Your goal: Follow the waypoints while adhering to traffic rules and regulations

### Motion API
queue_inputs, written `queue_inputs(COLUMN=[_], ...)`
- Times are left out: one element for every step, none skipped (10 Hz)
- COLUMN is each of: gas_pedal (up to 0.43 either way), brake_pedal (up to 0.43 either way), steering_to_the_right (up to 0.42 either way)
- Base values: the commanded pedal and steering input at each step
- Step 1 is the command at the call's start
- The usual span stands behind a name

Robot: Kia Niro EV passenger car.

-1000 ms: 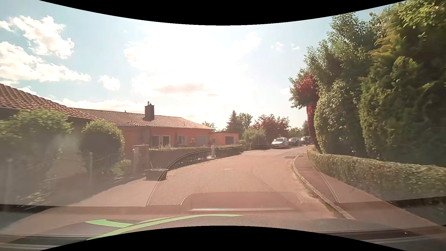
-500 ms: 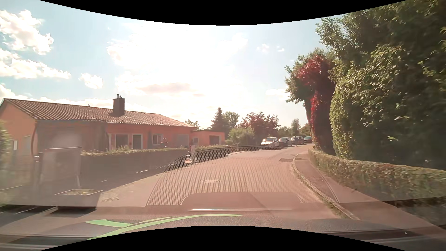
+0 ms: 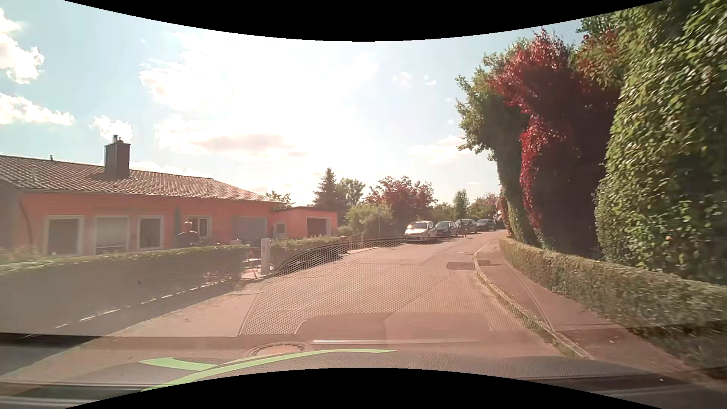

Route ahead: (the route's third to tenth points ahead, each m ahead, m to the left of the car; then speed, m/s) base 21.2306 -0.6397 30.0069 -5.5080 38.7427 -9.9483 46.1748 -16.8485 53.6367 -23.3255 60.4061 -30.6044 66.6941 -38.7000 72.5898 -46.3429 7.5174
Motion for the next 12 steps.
queue_inputs(gas_pedal=[0.098,0.098,0.098,0.098,0.087,0.087,0.087,0.087,0.087,0.087,0.087,0.087], brake_pedal=[0.0,0.0,0.0,0.0,0.0,0.0,0.0,0.0,0.0,0.0,0.0,0.0], steering_to_the_right=[0.096,0.097,0.097,0.097,0.098,0.096,0.093,0.09,0.088,0.087,0.087,0.087])
